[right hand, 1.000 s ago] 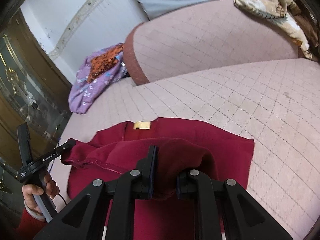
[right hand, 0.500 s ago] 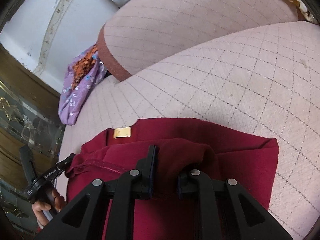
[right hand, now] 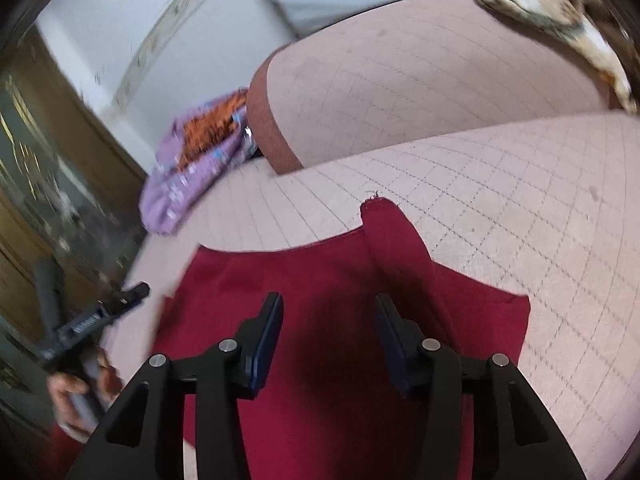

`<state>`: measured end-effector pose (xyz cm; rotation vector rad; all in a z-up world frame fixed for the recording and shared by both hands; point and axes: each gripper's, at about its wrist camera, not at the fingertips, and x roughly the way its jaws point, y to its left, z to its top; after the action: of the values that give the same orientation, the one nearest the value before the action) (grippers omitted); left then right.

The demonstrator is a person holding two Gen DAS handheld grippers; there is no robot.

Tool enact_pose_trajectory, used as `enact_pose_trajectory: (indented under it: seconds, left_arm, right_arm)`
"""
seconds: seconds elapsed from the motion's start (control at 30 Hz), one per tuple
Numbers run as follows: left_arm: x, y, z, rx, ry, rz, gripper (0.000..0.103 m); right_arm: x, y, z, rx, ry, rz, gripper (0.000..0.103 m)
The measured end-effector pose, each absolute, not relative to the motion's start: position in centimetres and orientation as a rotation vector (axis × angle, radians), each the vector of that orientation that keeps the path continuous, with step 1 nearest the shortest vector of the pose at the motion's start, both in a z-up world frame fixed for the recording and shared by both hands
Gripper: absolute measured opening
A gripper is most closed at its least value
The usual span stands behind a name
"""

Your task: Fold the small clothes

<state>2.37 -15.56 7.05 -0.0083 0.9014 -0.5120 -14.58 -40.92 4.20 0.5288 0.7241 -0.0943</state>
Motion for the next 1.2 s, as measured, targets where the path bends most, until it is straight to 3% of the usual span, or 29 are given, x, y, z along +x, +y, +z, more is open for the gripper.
enact_pose_trajectory:
  seconds: [0.43,0.83,1.2]
  left_arm:
    - [6.1,-17.4,2.0,0.068,0.984,-0.363,0.073]
    - [2.5,-15.3,5.0,0.091,0.93,-0.364,0.073]
    - [-2.0,-12.6,6.7,0.144,0.897,-0.383,0.073]
  right_arm:
    - [-9.8,-45.9,-1.6,0.554,0.784,-0.289,0.045]
    - [-12.2,-41.0,3.0,0.512,0.778,-0.165,0.05]
    - [-13.4,-36.6,3.3,0.507,0.815,-0.1,0.051]
